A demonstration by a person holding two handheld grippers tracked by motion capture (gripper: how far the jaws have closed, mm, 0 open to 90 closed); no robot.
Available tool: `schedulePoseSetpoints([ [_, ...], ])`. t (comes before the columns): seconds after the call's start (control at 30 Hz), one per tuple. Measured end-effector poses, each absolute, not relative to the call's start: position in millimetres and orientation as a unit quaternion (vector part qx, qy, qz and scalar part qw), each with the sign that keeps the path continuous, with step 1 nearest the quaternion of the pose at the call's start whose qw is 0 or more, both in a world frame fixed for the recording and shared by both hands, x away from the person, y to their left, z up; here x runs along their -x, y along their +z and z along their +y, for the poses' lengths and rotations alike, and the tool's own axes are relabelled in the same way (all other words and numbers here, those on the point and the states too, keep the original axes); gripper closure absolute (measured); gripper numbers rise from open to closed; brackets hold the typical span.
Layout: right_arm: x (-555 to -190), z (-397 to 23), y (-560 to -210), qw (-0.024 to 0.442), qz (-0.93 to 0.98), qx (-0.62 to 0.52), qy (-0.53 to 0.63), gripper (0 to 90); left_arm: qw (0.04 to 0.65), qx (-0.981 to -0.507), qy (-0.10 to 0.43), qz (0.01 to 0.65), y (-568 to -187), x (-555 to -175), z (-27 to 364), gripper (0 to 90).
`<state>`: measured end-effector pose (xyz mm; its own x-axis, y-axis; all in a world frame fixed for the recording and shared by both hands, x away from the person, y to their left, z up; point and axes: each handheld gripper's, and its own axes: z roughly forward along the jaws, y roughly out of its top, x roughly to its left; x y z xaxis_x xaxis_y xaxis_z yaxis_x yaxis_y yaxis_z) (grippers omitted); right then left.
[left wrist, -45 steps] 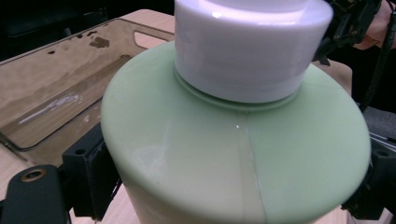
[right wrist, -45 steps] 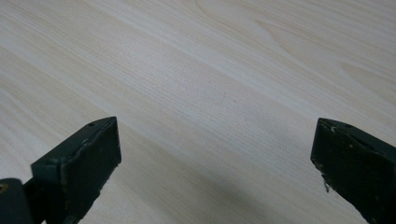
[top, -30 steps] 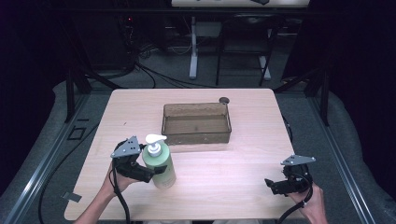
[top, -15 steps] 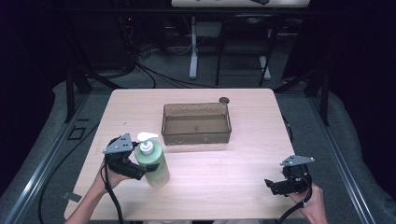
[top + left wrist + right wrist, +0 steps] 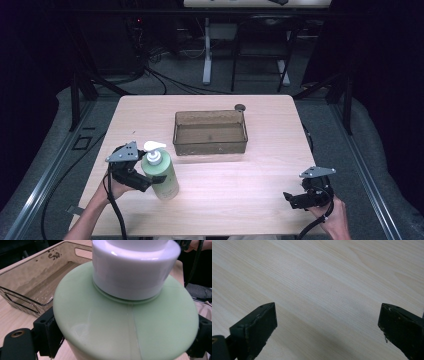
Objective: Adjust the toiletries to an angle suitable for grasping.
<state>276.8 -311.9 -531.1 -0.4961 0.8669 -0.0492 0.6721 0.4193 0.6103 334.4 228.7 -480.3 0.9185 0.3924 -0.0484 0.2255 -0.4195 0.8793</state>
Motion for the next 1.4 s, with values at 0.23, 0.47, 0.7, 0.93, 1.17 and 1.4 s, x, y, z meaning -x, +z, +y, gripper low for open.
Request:
schedulePoseSetpoints([
  [0.23, -276, -311, -530, 0.185, 0.822, -0.467, 0.268, 1.6, 0.492, -0.847, 0.091, 0.179, -481, -333, 226, 9.1],
  [0.47, -276, -311, -529, 0.187, 0.825, -0.465, 0.261, 1.6, 0.476, -0.857, 0.092, 0.176, -479, -331, 218, 0.0],
  [0.7, -276, -311, -529, 0.186, 0.826, -0.464, 0.263, 1.6, 0.479, -0.854, 0.096, 0.179, -468, -328, 222, 0.0],
  [0.93, -276, -310, -530, 0.187, 0.826, -0.463, 0.262, 1.0, 0.477, -0.855, 0.103, 0.174, -460, -327, 226, 0.0],
  [1.17, -276, -310, -533, 0.185, 0.824, -0.467, 0.261, 0.0, 0.479, -0.851, 0.114, 0.182, -446, -325, 235, 0.0],
  [1.4, -279, -316, -543, 0.167, 0.818, -0.483, 0.265, 0.0, 0.478, -0.850, 0.122, 0.185, -433, -325, 241, 0.1],
])
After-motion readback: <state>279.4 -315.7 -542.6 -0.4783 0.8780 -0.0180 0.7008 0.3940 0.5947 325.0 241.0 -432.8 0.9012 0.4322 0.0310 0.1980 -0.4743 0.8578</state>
